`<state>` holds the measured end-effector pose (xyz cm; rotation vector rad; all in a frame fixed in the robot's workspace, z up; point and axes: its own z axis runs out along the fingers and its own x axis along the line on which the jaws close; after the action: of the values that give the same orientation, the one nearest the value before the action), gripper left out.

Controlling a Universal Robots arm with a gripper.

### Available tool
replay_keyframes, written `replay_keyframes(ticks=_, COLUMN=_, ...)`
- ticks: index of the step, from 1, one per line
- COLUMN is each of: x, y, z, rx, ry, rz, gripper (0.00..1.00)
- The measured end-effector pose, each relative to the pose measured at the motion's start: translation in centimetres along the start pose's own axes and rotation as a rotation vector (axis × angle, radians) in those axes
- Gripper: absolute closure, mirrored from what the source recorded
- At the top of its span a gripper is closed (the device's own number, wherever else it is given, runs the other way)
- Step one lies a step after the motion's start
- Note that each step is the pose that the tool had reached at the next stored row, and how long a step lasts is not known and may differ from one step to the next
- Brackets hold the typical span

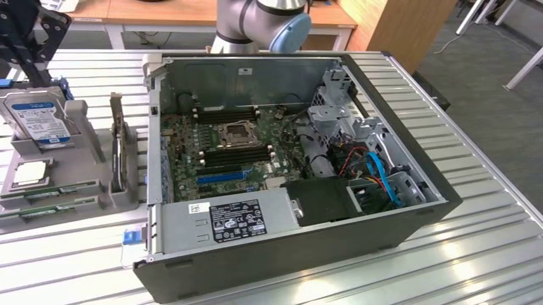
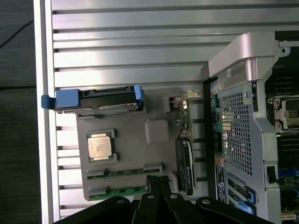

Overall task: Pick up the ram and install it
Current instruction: 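Reach for the ram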

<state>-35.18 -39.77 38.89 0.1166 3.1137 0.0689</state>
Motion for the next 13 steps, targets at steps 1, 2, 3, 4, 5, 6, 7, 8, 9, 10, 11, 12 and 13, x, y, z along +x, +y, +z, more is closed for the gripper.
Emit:
replay_keyframes(ticks=1, x=0.1, y=-0.01, z=0.00, rx=0.0000, ry=0.0000, rz=0.000, gripper=0.90)
replay_keyframes(ticks=2, x=0.3, y=-0.02, z=0.00, rx=0.0001, ry=0.0000, rz=0.000, gripper=0.90)
replay_keyframes(ticks=3, x=0.4, y=-0.03, z=0.00, rx=0.0000, ry=0.0000, rz=0.000, gripper=0.90)
replay_keyframes(ticks=4, x=0.5, y=-0.04, z=0.01, rx=0.0000, ry=0.0000, rz=0.000, gripper=0.90)
replay_keyframes(ticks=5, x=0.6, y=-0.05, z=0.01, rx=0.0000, ry=0.0000, rz=0.000, gripper=0.90)
replay_keyframes(ticks=6, x=0.8, y=-0.06, z=0.01, rx=0.0000, ry=0.0000, rz=0.000, gripper=0.90)
replay_keyframes(ticks=7, x=0.9, y=-0.07, z=0.01, rx=0.0000, ry=0.0001, rz=0.000, gripper=0.90)
replay_keyframes(ticks=8, x=1.0, y=-0.08, z=0.01, rx=0.0001, ry=0.0001, rz=0.000, gripper=0.90)
replay_keyframes(ticks=9, x=1.1, y=-0.09, z=0.02, rx=0.0000, ry=0.0000, rz=0.000, gripper=0.90)
replay_keyframes(ticks=10, x=1.2, y=-0.10, z=0.02, rx=0.0000, ry=0.0000, rz=0.000, gripper=0.90)
replay_keyframes(ticks=11, x=1.3, y=-0.10, z=0.02, rx=0.0000, ry=0.0000, rz=0.000, gripper=0.90)
replay_keyframes(ticks=12, x=1.4, y=-0.11, z=0.03, rx=0.0000, ry=0.0000, rz=0.000, gripper=0.90)
replay_keyframes(ticks=13, x=1.5, y=-0.12, z=0.03, rx=0.0000, ry=0.0000, rz=0.000, gripper=0.90)
